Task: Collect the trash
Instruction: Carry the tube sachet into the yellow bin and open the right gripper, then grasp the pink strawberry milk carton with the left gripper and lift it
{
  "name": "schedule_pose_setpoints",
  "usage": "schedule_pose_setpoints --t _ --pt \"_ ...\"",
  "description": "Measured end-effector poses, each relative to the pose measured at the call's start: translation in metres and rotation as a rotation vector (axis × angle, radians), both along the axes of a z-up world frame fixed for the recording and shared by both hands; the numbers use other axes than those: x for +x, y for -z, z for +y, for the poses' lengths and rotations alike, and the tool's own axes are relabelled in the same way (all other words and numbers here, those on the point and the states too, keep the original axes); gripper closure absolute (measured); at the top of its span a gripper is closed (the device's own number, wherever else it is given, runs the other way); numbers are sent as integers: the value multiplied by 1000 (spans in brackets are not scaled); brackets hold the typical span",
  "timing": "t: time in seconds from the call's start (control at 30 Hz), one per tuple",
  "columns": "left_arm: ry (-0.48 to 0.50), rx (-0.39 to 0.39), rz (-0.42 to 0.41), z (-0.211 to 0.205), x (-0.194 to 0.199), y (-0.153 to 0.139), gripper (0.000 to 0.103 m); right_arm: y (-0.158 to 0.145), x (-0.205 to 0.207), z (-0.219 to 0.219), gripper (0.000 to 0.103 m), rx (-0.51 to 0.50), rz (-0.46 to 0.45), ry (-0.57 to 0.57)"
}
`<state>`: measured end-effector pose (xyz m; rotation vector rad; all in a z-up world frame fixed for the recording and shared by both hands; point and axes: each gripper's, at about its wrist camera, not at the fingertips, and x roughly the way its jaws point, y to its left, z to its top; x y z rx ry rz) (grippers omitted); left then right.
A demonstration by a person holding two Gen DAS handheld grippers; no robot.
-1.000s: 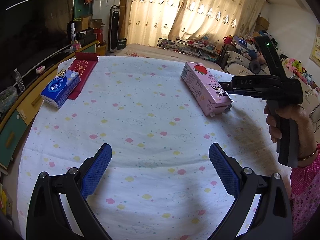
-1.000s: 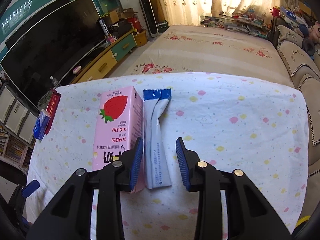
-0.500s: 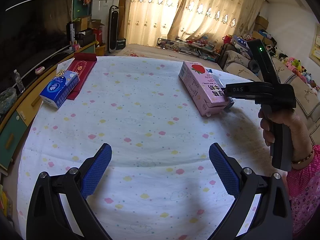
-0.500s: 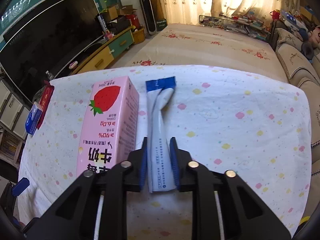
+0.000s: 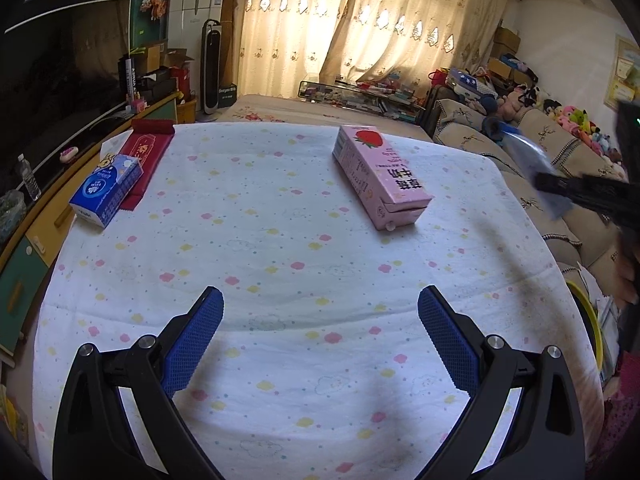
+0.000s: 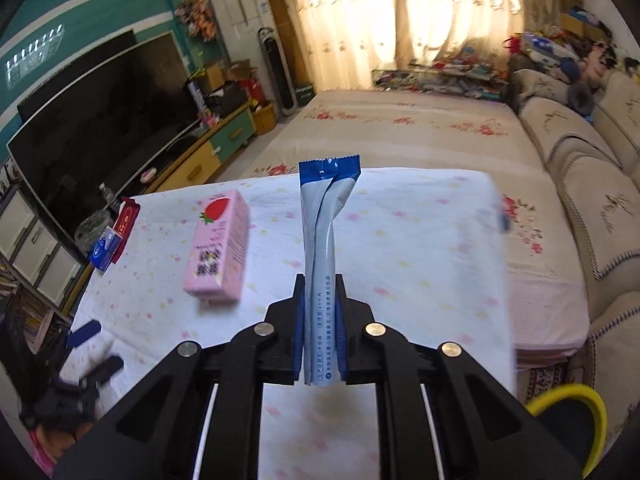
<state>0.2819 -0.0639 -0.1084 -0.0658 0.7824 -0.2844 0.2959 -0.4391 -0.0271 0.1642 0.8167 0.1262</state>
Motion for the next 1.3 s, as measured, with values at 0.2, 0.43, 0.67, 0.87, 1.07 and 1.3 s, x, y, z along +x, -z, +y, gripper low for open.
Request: schedule_pose_setpoints --t 0.2,0.43,0.67,0.87,1.07,1.3 --pt "21 8 -14 -8 -5 -2 7 22 -92 -99 90 -44 39 233" --pt "24 23 -24 -10 -6 -2 7 98 -145 -169 89 -35 210 424" --pt "21 51 -20 -14 -4 1 7 125 -159 -195 72 14 222 518" --pt "12 72 -16 -21 -4 1 7 117 -163 -189 67 15 173 516" --pt "26 127 43 -50 13 -6 7 120 -158 -183 65 30 171 473" --pt "-62 100 145 -84 79 -13 7 121 -158 -181 65 18 170 454"
